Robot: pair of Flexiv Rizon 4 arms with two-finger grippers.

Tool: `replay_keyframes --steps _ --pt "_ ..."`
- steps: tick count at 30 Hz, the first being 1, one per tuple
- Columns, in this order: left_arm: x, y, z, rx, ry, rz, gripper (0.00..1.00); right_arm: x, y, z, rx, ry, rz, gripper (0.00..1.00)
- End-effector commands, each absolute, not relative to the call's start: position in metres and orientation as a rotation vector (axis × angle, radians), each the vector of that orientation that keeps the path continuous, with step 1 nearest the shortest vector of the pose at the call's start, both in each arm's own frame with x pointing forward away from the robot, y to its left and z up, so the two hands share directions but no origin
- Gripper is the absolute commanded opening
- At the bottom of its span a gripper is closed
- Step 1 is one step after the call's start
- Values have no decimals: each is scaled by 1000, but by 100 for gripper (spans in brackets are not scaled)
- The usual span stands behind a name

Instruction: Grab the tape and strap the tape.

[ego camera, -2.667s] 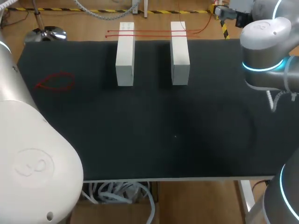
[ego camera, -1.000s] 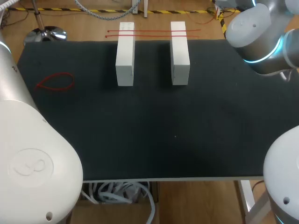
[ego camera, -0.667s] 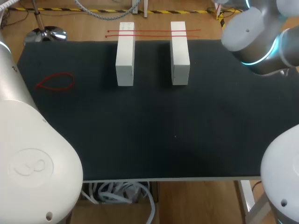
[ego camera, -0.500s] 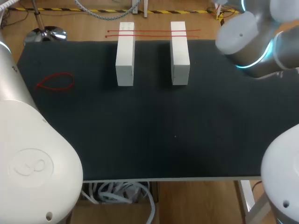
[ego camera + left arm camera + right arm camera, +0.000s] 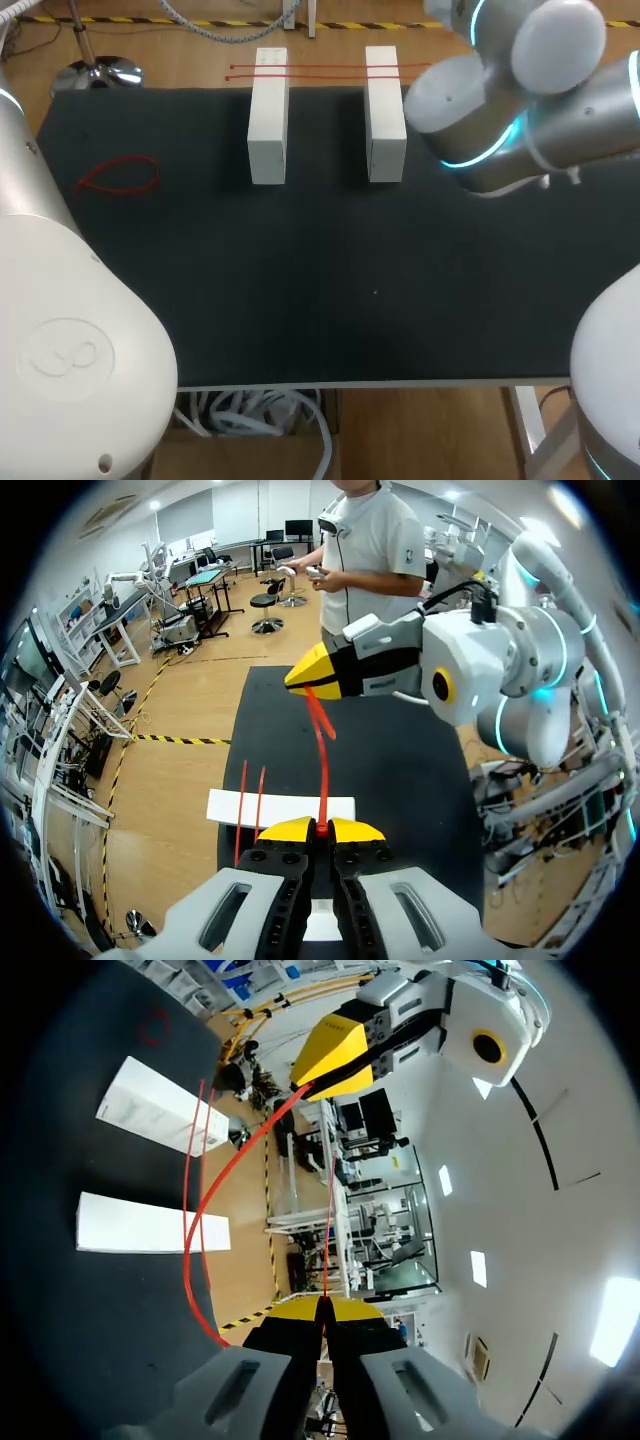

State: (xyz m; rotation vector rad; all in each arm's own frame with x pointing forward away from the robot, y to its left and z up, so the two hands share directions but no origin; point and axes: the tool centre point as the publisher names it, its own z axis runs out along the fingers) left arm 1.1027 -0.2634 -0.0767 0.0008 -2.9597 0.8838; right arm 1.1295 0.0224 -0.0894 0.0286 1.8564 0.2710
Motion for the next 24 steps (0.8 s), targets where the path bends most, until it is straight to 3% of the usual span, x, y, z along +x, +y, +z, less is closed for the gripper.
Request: replay_keyframes --steps 1,24 --pt "1103 -263 -76 1 -2959 876 0 1132 32 -91 301 1870 -91 0" --pt "1103 -263 -76 1 -2959 876 0 1136 52 -83 210 1830 -56 0"
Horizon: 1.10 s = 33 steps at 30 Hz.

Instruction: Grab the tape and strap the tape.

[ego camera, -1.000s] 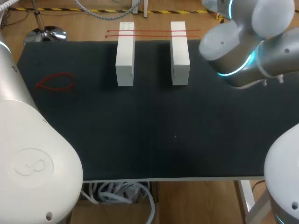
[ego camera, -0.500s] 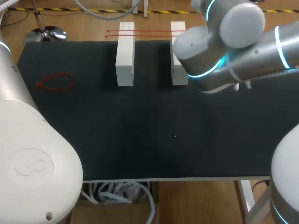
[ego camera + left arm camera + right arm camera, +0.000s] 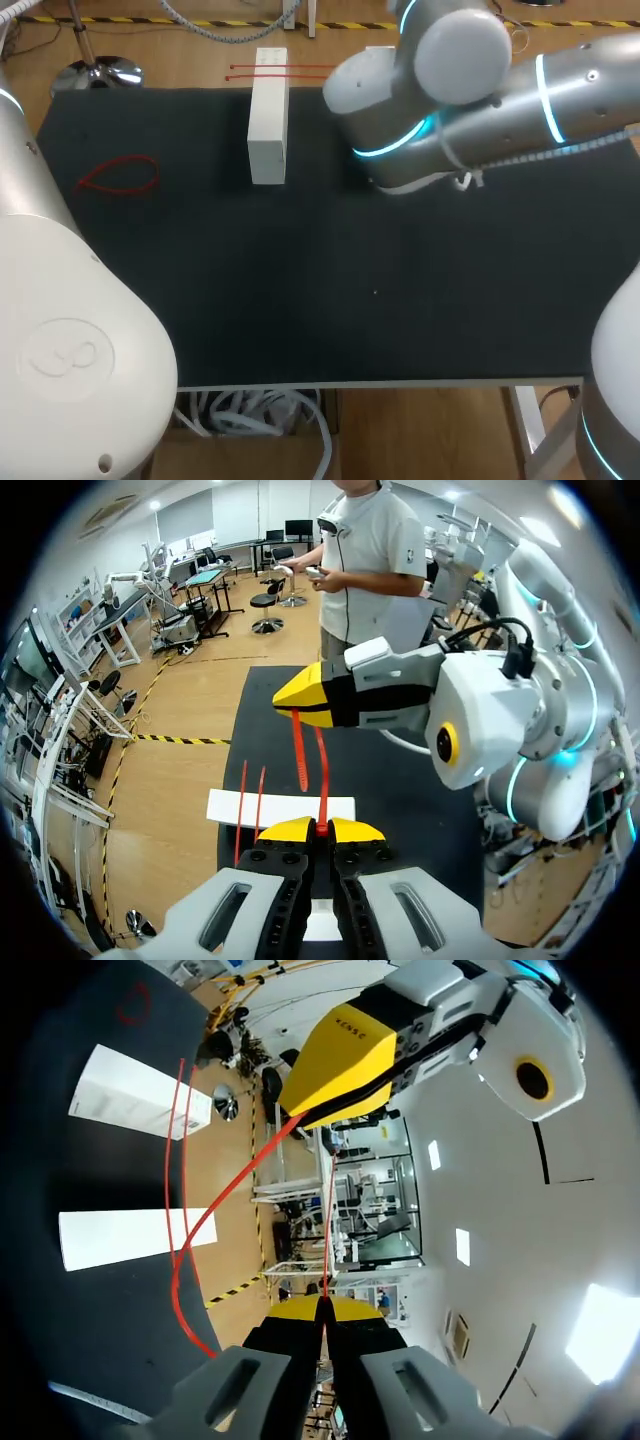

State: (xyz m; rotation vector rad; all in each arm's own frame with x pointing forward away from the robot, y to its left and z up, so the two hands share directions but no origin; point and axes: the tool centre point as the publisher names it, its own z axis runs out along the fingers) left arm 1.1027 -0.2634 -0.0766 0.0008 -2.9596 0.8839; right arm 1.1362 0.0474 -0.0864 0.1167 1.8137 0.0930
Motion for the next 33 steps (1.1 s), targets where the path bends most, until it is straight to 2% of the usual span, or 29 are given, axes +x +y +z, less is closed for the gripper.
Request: replay_keyframes --steps 1,33 --pt "1103 -263 -76 1 -2959 876 0 1135 53 -83 186 1818 -56 0" --pt "1103 -263 -76 1 -2959 876 0 1130 55 -80 21 1819 18 0"
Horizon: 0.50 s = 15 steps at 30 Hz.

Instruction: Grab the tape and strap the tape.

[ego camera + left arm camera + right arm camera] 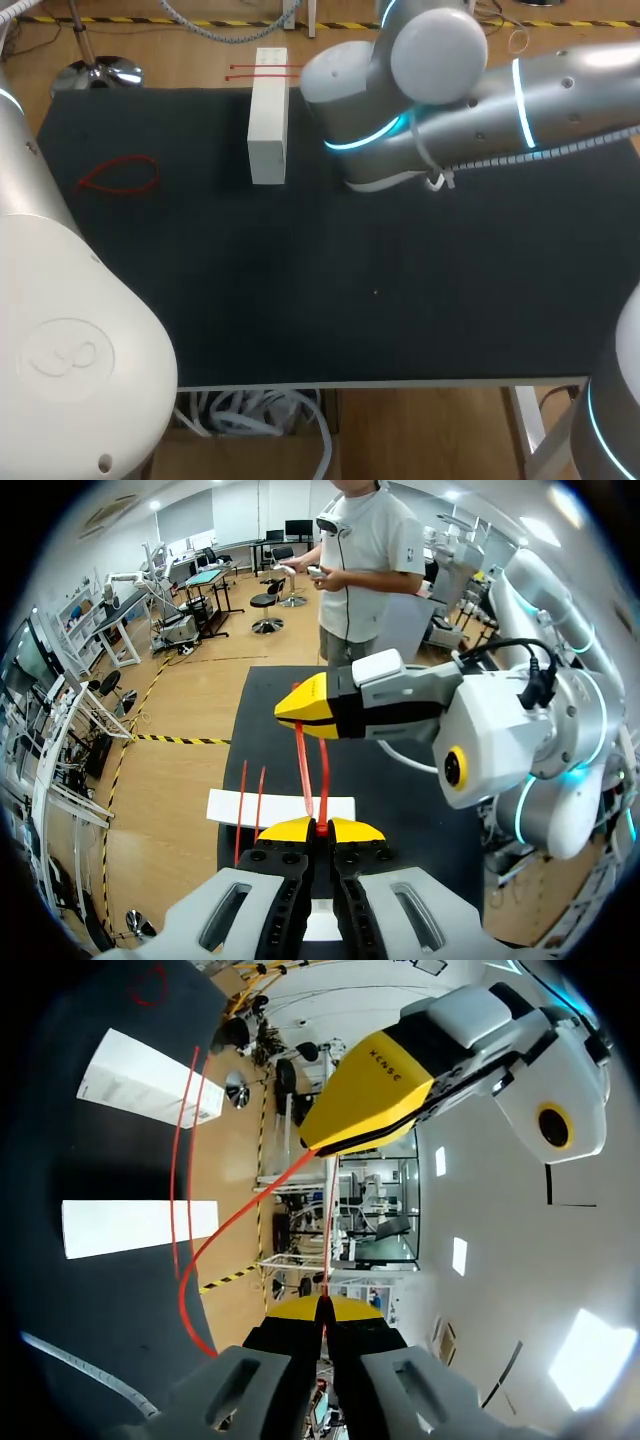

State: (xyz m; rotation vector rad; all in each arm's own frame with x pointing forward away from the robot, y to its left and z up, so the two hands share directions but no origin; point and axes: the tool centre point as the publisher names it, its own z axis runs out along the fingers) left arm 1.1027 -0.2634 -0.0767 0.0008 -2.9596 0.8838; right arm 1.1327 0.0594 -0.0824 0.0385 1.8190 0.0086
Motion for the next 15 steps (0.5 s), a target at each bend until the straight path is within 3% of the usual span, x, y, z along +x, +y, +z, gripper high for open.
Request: replay_keyframes --steps 1,15 --pt "1103 -263 -76 1 -2959 876 0 1130 54 -79 7 1814 13 0" --pt "1103 -263 -76 1 -2959 876 0 1132 51 -70 -50 1762 -34 0"
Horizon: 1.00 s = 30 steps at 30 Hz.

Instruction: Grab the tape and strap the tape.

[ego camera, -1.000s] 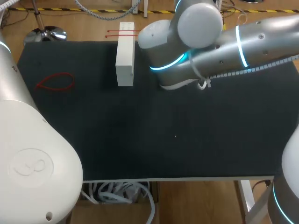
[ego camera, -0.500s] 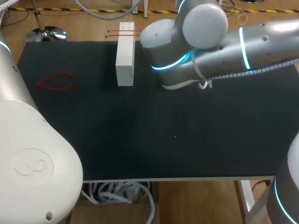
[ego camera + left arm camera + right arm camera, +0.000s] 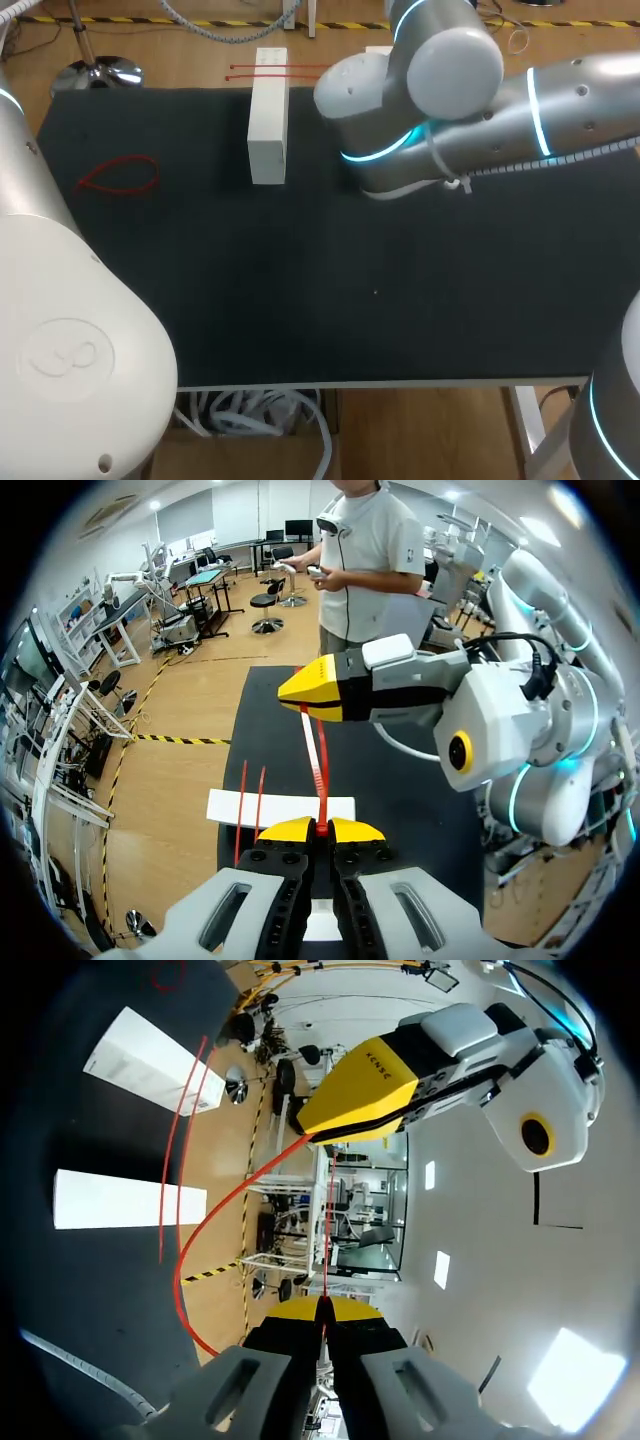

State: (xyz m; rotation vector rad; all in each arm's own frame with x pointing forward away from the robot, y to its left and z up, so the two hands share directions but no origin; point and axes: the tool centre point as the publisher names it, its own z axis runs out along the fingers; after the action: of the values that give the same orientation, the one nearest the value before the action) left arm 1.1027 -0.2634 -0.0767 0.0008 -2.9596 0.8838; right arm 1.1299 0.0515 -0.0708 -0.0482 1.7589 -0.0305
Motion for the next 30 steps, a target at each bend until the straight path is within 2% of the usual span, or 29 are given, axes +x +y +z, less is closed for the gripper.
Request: replay_keyframes --steps 1,30 --pt "1103 -263 -76 1 -2959 876 0 1132 51 -70 -49 1761 -35 0" --pt "1103 -263 -76 1 -2959 876 0 1136 55 -58 -141 1713 -100 0"
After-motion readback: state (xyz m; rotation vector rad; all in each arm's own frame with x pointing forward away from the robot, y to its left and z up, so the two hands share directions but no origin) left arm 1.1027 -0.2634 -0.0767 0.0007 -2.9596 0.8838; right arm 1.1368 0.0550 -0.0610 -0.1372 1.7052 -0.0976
